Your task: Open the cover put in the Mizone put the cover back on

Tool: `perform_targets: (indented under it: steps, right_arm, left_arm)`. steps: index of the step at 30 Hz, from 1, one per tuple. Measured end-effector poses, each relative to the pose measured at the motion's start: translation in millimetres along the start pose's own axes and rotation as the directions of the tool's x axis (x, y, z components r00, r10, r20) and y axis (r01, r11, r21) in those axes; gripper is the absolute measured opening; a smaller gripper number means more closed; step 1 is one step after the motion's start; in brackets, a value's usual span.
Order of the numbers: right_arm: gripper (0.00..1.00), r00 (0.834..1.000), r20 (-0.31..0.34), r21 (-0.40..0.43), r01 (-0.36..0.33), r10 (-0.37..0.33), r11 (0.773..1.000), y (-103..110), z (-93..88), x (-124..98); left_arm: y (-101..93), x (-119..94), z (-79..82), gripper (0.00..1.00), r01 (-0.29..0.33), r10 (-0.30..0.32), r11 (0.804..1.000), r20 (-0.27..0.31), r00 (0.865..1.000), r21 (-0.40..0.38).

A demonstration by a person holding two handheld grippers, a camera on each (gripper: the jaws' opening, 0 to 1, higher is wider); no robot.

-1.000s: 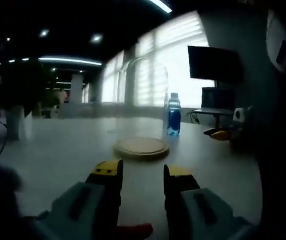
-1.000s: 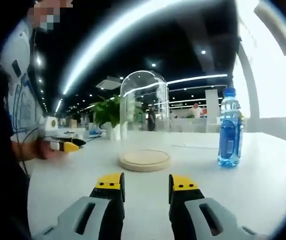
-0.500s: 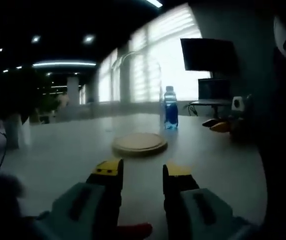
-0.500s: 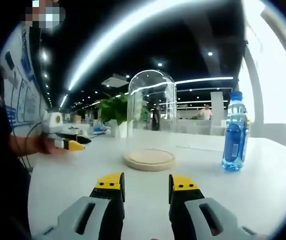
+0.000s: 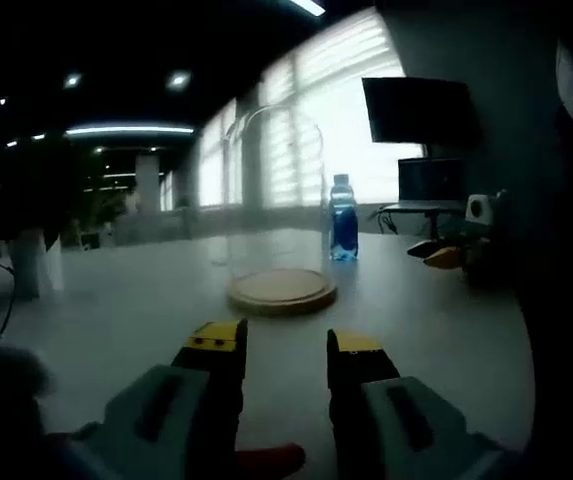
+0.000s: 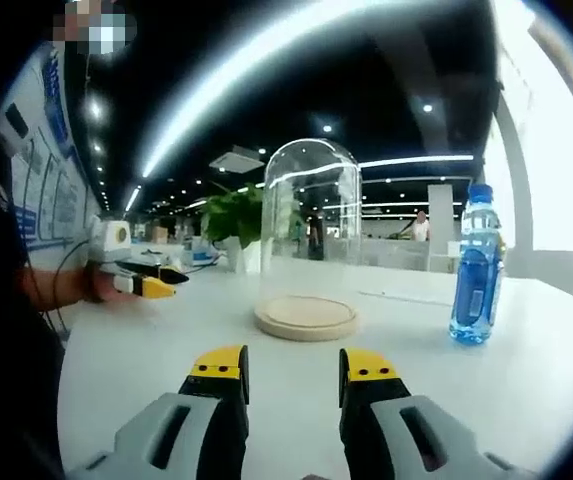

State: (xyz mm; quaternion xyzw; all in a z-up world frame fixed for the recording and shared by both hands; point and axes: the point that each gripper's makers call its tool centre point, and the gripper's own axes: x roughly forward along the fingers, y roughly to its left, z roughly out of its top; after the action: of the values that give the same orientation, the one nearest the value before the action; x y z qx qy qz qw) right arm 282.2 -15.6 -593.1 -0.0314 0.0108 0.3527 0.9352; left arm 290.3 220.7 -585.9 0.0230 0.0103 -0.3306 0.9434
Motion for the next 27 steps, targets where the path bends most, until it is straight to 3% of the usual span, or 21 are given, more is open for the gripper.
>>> perform_targets:
  steps: [7,12,27]
  right_arm:
    - [0.29,1.000,-0.007,-0.038,-0.004,0.004,0.999,4.1,-0.6,0.5]
    - [0.29,1.000,-0.016,-0.057,0.003,-0.004,0.998,4.5,-1.9,1.2]
    - [0.29,1.000,-0.007,-0.024,0.000,0.000,1.000,2.4,-1.0,0.9]
  left_arm:
    - [-2.0,-1.3,2.6,0.23,0.000,0.001,1.000,0.018,1.000,-0.005]
    - [-2.3,0.0,-3.0,0.23,0.011,-0.011,1.000,-0.005,1.000,0.007]
    - [-4.7,0.8,-5.3,0.23,0.021,-0.020,1.000,-0.020,1.000,0.018]
